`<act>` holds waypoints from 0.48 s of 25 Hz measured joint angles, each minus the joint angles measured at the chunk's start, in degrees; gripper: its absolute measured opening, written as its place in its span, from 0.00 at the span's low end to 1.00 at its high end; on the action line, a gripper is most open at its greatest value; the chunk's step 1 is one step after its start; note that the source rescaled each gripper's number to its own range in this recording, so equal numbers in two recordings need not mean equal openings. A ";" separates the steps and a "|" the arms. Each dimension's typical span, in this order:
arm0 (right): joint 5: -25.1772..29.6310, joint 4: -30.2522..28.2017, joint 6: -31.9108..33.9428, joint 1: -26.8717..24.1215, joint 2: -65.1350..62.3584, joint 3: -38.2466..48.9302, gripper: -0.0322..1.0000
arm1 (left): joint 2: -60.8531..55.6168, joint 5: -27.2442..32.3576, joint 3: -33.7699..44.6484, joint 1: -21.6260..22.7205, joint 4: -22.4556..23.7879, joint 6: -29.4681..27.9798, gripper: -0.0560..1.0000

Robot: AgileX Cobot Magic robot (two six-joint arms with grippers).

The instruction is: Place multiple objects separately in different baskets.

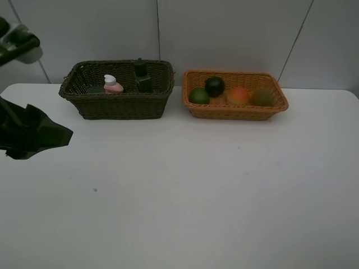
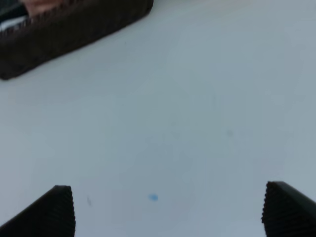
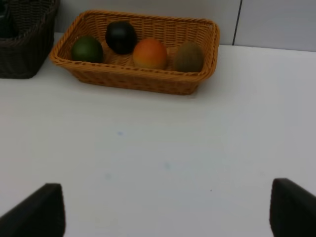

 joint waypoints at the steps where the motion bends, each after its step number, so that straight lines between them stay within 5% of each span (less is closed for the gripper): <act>1: 0.00 0.00 0.00 0.00 0.00 0.00 1.00 | -0.48 1.93 0.00 0.00 0.00 -0.47 1.00; 7: 0.00 0.00 0.00 0.00 0.00 0.00 1.00 | -5.20 10.80 0.00 0.62 0.14 -1.13 1.00; 12: 0.00 0.00 0.00 0.00 0.00 0.00 1.00 | -12.43 14.80 0.00 5.45 -0.61 2.41 1.00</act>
